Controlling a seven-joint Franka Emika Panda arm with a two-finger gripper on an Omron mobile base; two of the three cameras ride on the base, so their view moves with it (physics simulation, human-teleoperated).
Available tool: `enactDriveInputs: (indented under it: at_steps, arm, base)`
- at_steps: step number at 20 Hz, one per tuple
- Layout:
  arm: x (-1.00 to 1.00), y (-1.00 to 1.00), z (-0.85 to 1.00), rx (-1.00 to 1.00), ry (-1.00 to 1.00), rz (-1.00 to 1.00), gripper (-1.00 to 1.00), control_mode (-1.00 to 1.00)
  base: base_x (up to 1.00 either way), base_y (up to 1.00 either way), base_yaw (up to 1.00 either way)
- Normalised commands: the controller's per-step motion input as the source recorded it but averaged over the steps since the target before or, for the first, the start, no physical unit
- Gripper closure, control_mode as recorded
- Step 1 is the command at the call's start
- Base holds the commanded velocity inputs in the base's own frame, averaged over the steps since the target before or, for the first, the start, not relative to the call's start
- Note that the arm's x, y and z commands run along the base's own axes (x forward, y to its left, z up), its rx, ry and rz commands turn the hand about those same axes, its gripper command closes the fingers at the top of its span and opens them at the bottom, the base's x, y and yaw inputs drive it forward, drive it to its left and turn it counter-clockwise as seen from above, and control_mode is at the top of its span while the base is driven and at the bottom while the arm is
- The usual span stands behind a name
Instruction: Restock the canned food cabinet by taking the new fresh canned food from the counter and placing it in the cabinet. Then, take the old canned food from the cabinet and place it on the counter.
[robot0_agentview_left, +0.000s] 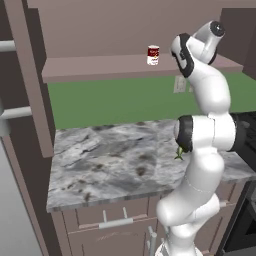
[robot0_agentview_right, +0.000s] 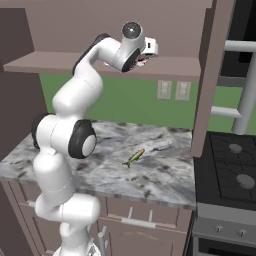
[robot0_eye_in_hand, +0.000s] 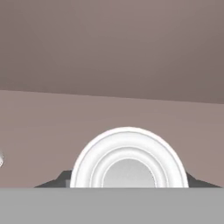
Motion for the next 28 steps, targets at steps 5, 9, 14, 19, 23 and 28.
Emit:
enactDriveInputs:
  at_steps: [5, 9, 14, 19, 23, 28]
  arm:
    - [0.35, 0.0, -0.15, 0.0, -0.04, 0.0, -1.0, -1.0]
    - [0.37, 0.0, -0.07, 0.0, -0.03, 0.0, -1.0, -1.0]
    - [0.41, 0.0, -0.03, 0.0, -0.03, 0.0, -1.0, -1.0]
    - [0.31, 0.0, 0.0, 0.0, -0.05, 0.0, -1.0, -1.0]
    - [-0.06, 0.0, 0.02, 0.0, -0.11, 0.0, -1.0, -1.0]
    - [-0.61, 0.0, 0.23, 0.0, -0.25, 0.0, -1.0, -1.0]
  base:
    - [0.0, 0.0, 0.0]
    - [0.0, 0.0, 0.0]
    - [0.0, 0.0, 0.0]
    - [0.0, 0.0, 0.0]
    - [0.0, 0.0, 0.0]
    - [0.0, 0.0, 0.0]
